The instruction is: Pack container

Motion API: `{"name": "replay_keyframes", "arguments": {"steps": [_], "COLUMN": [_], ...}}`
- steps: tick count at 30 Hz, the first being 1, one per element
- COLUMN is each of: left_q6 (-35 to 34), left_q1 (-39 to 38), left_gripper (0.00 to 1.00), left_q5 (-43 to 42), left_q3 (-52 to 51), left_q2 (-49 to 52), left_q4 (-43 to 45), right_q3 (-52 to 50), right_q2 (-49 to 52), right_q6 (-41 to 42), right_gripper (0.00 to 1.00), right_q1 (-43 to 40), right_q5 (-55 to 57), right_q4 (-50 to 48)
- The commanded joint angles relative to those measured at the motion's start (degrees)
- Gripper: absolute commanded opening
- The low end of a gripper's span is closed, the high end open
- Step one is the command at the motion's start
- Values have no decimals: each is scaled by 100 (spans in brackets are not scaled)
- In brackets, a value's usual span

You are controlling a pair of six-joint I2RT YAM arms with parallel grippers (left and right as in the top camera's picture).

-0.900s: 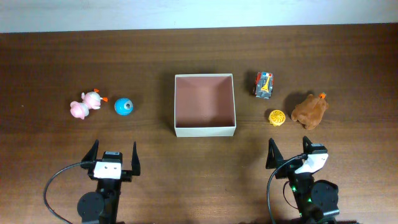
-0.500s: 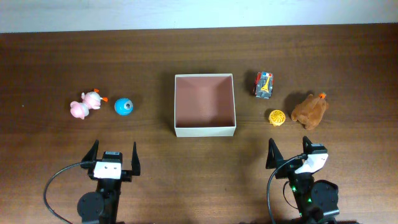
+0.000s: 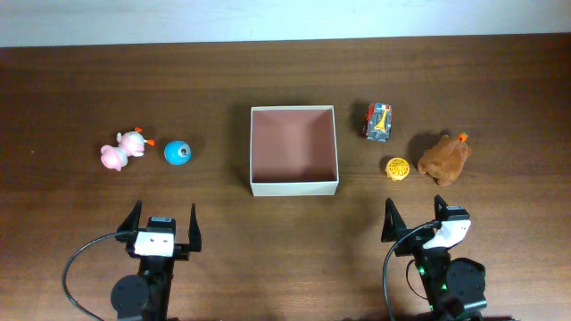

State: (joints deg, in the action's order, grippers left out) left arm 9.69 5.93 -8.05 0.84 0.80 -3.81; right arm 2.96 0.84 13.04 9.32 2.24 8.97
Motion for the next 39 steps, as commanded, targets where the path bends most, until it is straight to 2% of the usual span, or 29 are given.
{"name": "replay_keyframes", "arguments": {"steps": [1,26,31,32,36,37,39], "left_q6": [70,70,70,70,70,70,72], "left_q1": [-20,-20,-20,-20,-20,-20,-20], "left_gripper": [100,99,100,100,100,100,100], "left_q5": [42,42,42,42,42,42,42], "left_q3": [-31,-31,-31,-31,-33,-33,-31], "left_q2": [-50,-50,-50,-50,-50,-50,-50], "left_q4": [-11,-9,-11,-11,-11,-11,-11], "right_q3": [-70,133,1537,2258,4050,4806,5595], "right_q2": [-66,-13,905,1598,3436,4236,5099], "right_q6": [-61,-236,-538,-538,-535,-535,-533], "right_gripper": [99,99,99,99,99,99,99], "right_q1": [42,42,42,42,42,42,42], "right_q5": [-31,85,83,103,98,98,90], "right_q4": [-22,-247,1012,1541,2798,3333,3869]}}
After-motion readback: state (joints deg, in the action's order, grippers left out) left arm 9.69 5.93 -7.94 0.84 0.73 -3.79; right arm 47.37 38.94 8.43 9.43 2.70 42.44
